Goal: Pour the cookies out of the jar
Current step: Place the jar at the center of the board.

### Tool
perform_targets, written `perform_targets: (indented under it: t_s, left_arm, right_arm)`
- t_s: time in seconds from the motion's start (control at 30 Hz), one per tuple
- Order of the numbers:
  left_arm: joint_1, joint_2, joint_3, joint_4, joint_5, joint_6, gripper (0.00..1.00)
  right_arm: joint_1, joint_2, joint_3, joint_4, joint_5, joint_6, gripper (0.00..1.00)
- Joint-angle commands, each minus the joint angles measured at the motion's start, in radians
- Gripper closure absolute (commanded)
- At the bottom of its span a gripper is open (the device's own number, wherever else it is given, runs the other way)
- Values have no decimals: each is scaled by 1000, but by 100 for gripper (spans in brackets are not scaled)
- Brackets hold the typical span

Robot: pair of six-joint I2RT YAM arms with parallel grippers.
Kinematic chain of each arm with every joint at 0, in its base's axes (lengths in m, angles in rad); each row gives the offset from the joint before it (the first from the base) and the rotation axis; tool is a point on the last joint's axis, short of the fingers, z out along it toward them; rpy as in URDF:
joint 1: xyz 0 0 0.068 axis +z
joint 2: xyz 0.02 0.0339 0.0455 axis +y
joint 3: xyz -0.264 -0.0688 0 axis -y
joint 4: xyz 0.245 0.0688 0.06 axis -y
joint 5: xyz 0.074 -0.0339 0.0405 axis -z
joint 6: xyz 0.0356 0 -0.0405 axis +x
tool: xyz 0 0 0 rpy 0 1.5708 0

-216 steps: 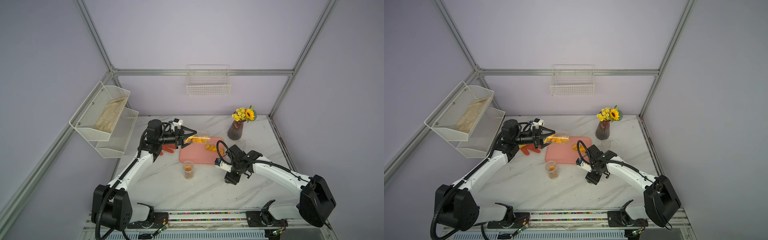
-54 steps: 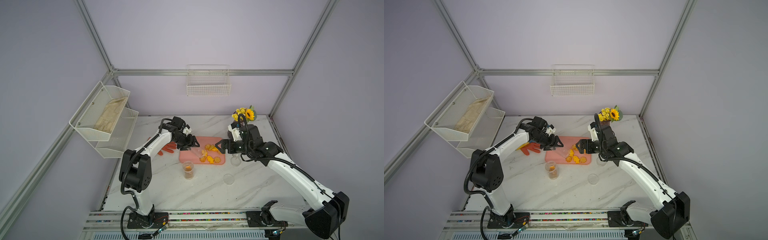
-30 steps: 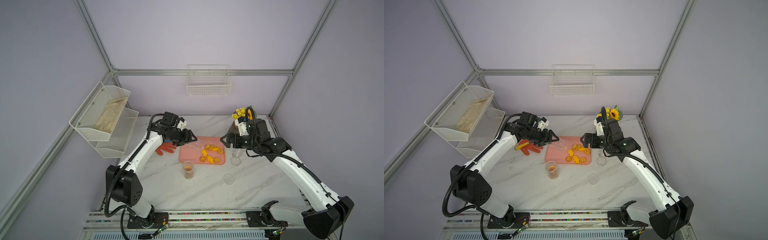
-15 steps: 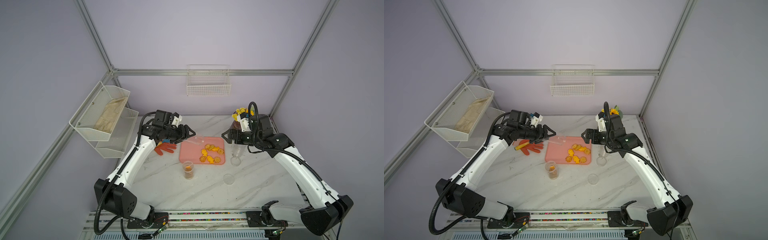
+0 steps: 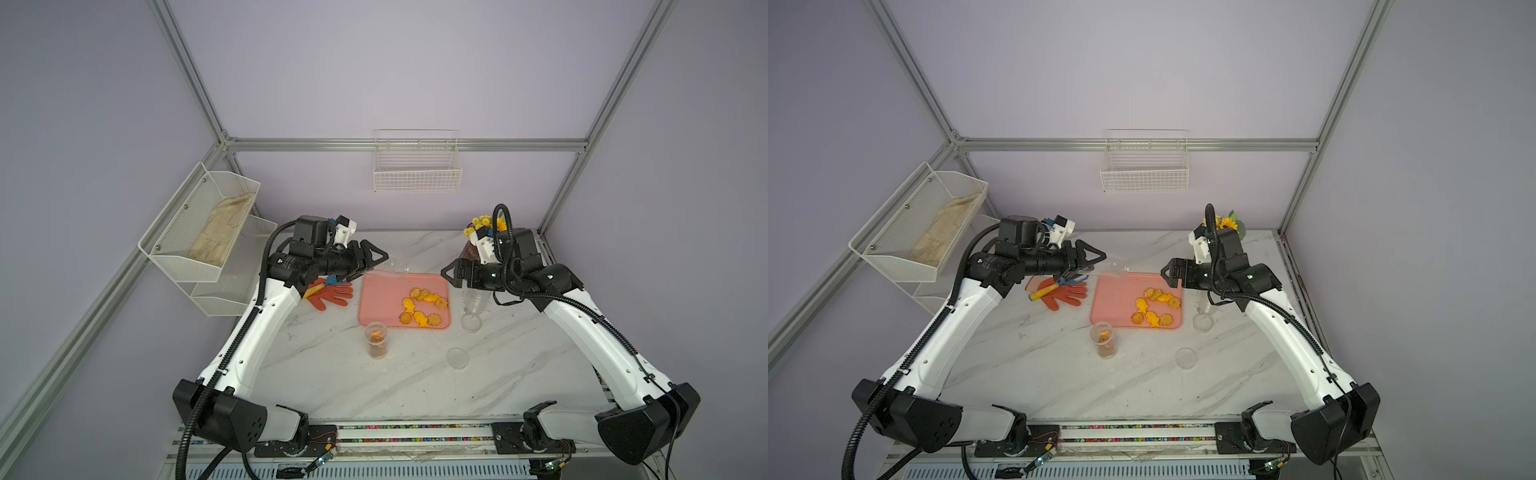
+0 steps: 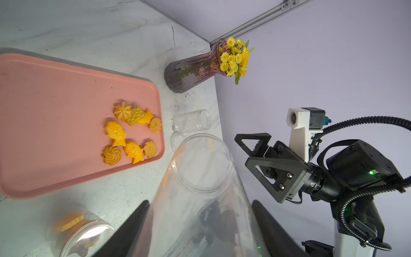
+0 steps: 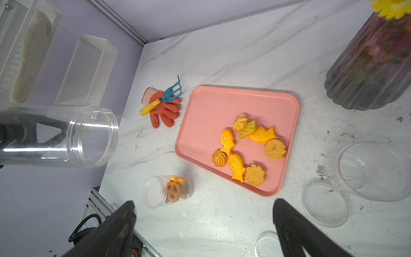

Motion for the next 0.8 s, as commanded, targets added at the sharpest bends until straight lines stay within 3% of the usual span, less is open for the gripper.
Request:
perform_targets:
  t_s: [0.0,0.77]
  left_arm:
    - [10,-32,-41,98,57,-54,33]
    - [28,-13,-119,368,146,-271,33]
  right_arm:
    - [-7,7,20,-19,-17,0,3]
    - [-27,61,54,-16,-63,-26,3]
